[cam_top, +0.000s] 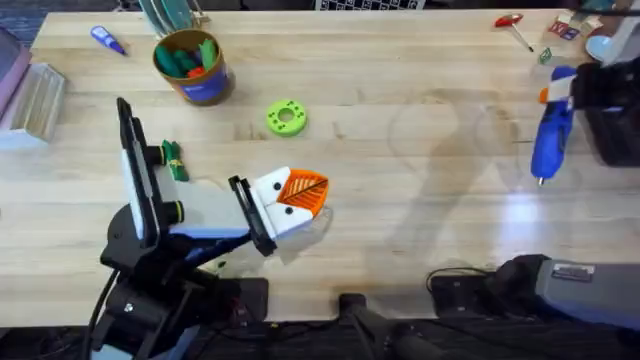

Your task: Pick up the gripper from the table and insert it into the empty holder that is missing its gripper. Then pick up a screw, insert it into the mounting hole, and use the screwdriver to tighten it. Finally, clean up the table by picking up the vegetable and placing it into the bucket.

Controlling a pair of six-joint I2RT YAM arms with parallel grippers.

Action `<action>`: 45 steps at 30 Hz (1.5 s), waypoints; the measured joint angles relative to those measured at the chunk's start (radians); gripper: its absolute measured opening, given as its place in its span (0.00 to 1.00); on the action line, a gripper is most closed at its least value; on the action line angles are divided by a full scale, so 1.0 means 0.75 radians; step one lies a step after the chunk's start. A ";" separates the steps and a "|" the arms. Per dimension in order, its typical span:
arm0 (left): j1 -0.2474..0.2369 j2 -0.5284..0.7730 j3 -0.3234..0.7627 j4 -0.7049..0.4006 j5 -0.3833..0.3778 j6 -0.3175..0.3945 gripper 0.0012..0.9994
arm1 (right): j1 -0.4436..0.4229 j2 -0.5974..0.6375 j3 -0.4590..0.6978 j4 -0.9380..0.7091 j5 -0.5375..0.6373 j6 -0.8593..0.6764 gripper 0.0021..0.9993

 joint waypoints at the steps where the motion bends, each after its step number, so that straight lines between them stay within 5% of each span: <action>1: 0.000 0.000 0.000 0.000 0.000 0.000 0.01 | 0.001 -0.040 0.000 -0.002 -0.018 0.016 0.02; 12: 0.000 0.000 0.000 -0.001 0.000 0.000 0.01 | 0.094 -0.490 -0.002 0.158 -0.281 0.228 0.02; 19: 0.000 0.000 0.000 0.000 0.000 0.000 0.01 | 0.440 -0.713 -0.173 0.479 -0.442 0.412 0.02; 27: 0.000 0.000 0.000 0.000 -0.001 0.000 0.01 | 0.886 -0.953 -0.600 1.224 -0.489 0.684 0.02; 36: 0.000 0.000 0.000 0.000 0.000 0.000 0.01 | 1.339 -0.899 -0.714 1.630 -0.518 0.855 0.02; 45: 0.000 0.000 0.000 0.000 0.000 0.000 0.01 | 1.588 -0.715 -0.714 1.956 -0.525 0.920 0.02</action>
